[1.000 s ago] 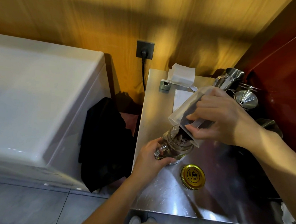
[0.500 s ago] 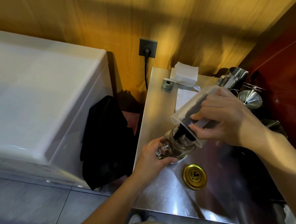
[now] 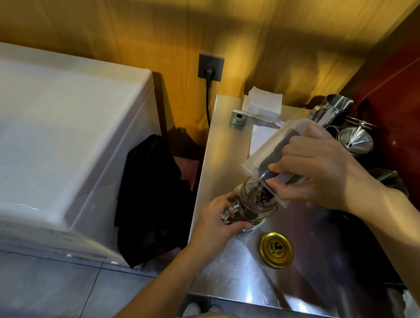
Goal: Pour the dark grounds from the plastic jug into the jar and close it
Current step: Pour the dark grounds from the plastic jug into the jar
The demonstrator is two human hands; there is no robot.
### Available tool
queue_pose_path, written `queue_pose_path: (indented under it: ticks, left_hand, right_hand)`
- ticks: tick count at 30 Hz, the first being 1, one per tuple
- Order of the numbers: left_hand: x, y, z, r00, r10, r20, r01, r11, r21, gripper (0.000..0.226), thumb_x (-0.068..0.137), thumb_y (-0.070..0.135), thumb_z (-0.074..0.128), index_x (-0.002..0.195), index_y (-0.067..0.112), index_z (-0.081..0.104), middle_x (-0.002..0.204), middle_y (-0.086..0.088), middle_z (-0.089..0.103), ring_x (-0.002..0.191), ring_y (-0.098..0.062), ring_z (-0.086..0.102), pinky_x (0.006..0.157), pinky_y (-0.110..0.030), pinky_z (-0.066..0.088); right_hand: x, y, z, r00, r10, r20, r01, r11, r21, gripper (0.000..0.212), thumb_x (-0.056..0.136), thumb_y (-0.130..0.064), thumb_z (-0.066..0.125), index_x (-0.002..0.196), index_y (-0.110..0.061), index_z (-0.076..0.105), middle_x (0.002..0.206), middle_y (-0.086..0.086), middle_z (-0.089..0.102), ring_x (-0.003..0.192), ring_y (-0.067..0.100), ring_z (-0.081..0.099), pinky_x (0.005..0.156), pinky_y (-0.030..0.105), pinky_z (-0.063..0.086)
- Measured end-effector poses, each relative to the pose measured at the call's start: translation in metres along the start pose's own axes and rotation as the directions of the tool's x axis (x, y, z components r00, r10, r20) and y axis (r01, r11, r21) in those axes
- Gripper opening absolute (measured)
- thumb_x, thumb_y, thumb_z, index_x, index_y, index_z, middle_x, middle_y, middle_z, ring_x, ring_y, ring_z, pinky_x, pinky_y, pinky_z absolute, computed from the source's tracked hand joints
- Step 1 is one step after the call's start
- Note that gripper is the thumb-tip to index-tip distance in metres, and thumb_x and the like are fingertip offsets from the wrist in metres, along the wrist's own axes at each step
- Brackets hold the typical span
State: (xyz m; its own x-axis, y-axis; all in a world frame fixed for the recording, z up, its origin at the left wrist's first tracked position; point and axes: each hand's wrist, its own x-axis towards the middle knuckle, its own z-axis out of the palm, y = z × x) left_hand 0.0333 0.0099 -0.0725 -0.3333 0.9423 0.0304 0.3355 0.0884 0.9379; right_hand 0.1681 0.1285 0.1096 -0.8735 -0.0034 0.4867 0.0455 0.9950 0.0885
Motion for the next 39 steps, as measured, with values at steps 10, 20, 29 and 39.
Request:
queue_pose_path:
  ticks: [10, 20, 29, 39]
  left_hand:
    - [0.0000, 0.0002, 0.0004, 1.000, -0.003, -0.004, 0.003, 1.000, 0.015, 0.058, 0.066, 0.040, 0.080, 0.117, 0.030, 0.054, 0.101, 0.022, 0.051, 0.096, 0.014, 0.045, 0.071, 0.001, 0.033]
    - [0.0004, 0.0000, 0.0002, 1.000, 0.019, -0.012, -0.019, 1.000, 0.020, 0.057, 0.067, 0.036, 0.080, 0.117, 0.029, 0.055, 0.097, 0.029, 0.049, 0.094, 0.020, 0.044, 0.070, 0.003, 0.033]
    - [0.0006, 0.0007, -0.0012, 1.000, 0.019, -0.003, -0.019, 1.000, 0.004, 0.057, 0.066, 0.036, 0.080, 0.117, 0.030, 0.055, 0.097, 0.028, 0.050, 0.095, 0.017, 0.045, 0.071, 0.001, 0.034]
    - [0.0007, 0.0003, -0.0019, 1.000, 0.027, 0.009, -0.027, 1.000, 0.012, 0.059, 0.066, 0.040, 0.079, 0.119, 0.031, 0.054, 0.099, 0.032, 0.048, 0.096, 0.018, 0.044, 0.071, 0.003, 0.033]
  right_hand:
    - [-0.0039, 0.0019, 0.0007, 0.999, 0.042, -0.007, -0.041, 0.999, 0.029, 0.027, 0.080, -0.025, 0.064, 0.066, -0.003, 0.069, 0.057, 0.009, 0.065, 0.053, 0.025, 0.058, 0.065, 0.047, 0.046]
    - [-0.0034, -0.0013, -0.0015, 1.000, -0.002, 0.002, 0.002, 0.999, 0.036, 0.030, 0.083, -0.025, 0.062, 0.064, -0.002, 0.067, 0.053, 0.007, 0.059, 0.048, 0.025, 0.052, 0.066, 0.049, 0.047]
    - [-0.0033, -0.0010, -0.0002, 1.000, 0.001, 0.018, -0.002, 1.000, 0.027, 0.027, 0.083, -0.025, 0.063, 0.065, -0.005, 0.067, 0.053, 0.005, 0.058, 0.050, 0.024, 0.052, 0.063, 0.042, 0.043]
    - [-0.0044, -0.0002, -0.0015, 0.999, 0.032, 0.031, -0.033, 0.999, 0.025, 0.030, 0.084, -0.025, 0.062, 0.064, -0.003, 0.067, 0.054, 0.008, 0.060, 0.050, 0.026, 0.053, 0.064, 0.043, 0.042]
